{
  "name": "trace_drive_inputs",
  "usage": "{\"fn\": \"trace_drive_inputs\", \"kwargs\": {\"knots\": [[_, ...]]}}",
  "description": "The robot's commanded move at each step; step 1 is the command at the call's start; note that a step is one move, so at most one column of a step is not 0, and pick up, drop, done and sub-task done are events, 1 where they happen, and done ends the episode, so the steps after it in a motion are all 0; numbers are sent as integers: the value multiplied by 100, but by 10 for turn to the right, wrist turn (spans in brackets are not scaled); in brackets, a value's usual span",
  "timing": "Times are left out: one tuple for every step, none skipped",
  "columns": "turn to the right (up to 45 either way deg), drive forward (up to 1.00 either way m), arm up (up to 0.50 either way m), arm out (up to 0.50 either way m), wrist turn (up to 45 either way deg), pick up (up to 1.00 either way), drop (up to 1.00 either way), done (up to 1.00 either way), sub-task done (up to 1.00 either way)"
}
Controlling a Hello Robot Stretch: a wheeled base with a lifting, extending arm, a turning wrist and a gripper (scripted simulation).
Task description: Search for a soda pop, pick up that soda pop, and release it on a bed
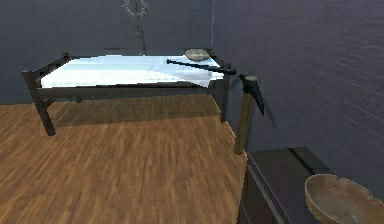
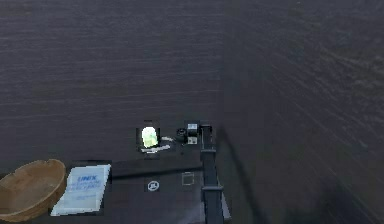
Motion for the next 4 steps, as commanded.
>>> {"fn": "trace_drive_inputs", "kwargs": {"knots": [[0, 0, 28, 0, 0, 0, 0, 0, 0], [0, 0, 0, 0, -450, 0, 0, 0, 0], [0, 0, 0, 0, -360, 0, 0, 0, 0], [0, 0, 0, -46, 0, 0, 0, 0, 0]]}}
